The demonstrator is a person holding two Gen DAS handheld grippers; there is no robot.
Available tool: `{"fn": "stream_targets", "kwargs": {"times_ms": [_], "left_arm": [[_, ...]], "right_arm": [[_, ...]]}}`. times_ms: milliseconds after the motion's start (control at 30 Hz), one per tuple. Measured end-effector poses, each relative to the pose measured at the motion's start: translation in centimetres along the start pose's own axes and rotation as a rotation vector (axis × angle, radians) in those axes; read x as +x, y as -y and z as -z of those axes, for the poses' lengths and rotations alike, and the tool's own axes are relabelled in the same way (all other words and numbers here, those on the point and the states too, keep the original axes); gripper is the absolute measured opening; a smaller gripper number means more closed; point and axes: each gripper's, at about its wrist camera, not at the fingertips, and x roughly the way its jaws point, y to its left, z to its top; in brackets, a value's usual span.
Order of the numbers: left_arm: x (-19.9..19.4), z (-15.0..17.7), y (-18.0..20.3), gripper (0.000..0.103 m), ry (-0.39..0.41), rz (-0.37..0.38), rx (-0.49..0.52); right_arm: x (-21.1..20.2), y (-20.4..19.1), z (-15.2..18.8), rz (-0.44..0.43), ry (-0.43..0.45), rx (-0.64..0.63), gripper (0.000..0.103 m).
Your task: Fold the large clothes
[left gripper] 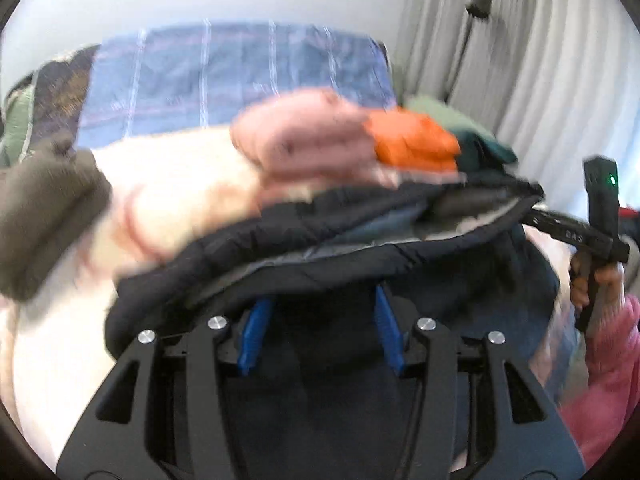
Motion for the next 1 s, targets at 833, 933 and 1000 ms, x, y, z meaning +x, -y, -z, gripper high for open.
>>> {"fn": "stream_targets", "kwargs": {"times_ms": [833,933,1000], "left_arm": [[9.6,0.6,-3.2,0.075,-0.057,-0.226,-0.056],[8.6,0.0,-2.7,0.073,-0.061,-0.258,-0.059],[7.4,-1.1,-1.9,0.074,-0.030,-0.206,-0.099]], "right_arm": [[11.4,3.4,-0.7,0.209,-0.090,0.096,0.044],[10.6,3.0,-1.3,0.242,-0.097,0.098,0.049],[9.5,2.4,-2.1,0.210,-0.078,0.158,0.060]]}}
